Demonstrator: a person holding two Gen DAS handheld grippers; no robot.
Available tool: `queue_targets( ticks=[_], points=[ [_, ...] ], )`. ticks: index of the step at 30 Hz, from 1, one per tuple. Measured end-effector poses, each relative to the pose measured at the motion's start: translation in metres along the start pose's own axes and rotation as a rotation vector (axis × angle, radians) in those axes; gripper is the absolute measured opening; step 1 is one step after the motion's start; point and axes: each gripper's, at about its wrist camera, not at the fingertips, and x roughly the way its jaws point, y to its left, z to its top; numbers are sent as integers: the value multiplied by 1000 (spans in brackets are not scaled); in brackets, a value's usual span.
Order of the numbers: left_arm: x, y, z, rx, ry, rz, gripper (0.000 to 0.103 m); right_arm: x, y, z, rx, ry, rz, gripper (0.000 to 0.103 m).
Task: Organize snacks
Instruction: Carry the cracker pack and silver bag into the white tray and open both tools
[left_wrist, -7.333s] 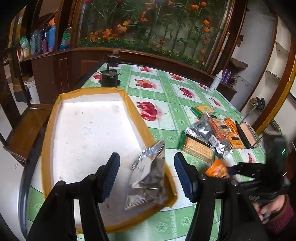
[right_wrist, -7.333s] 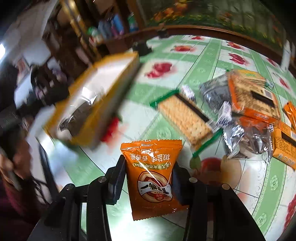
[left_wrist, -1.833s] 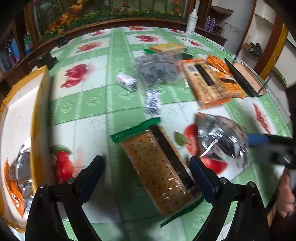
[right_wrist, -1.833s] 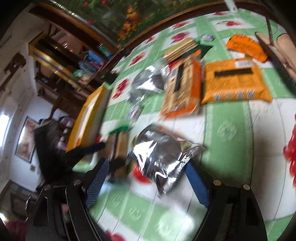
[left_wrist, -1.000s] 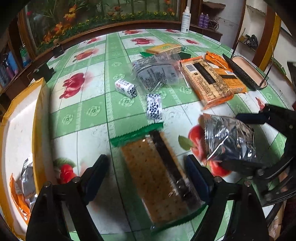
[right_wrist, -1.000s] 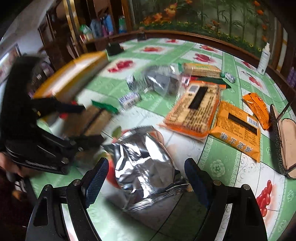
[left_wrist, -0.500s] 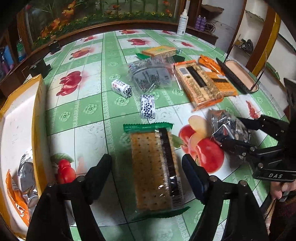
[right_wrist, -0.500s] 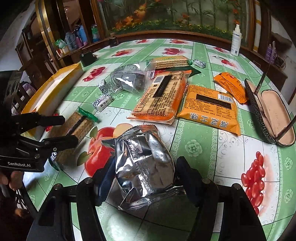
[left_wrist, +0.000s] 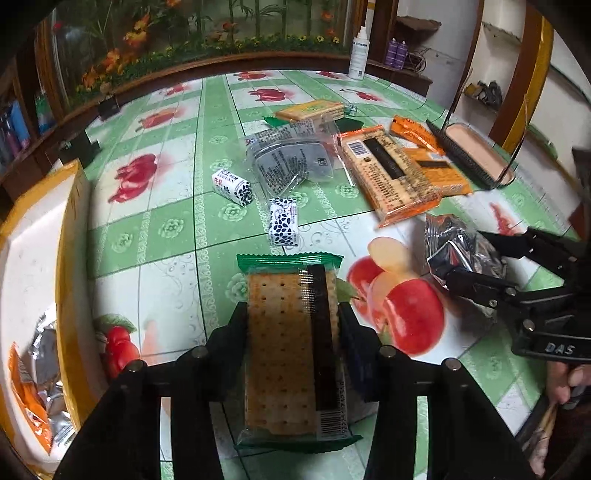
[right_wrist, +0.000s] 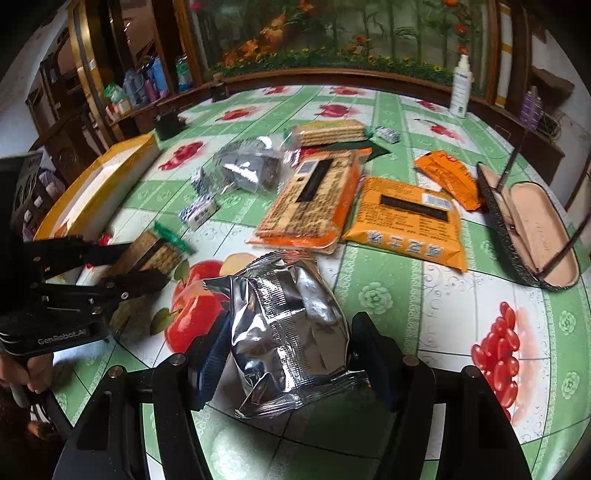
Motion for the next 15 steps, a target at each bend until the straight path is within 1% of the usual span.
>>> queue_targets(
  ticks=[2,6,11,15],
  points=[
    [-3,3,1,-17,0,-28,46,-3,-4,0,34,-10,22,70],
    [-12,6,4,-35,-15,-57,46,-5,-8,-1,111,-17,103,70],
    [-23,7,5,-45,-42,-61,46,-10,-3,3,145,-37,134,70],
    [-29,11,4,-55,-62,-65,46,-12,3,8,142,-47,135,70]
  ],
)
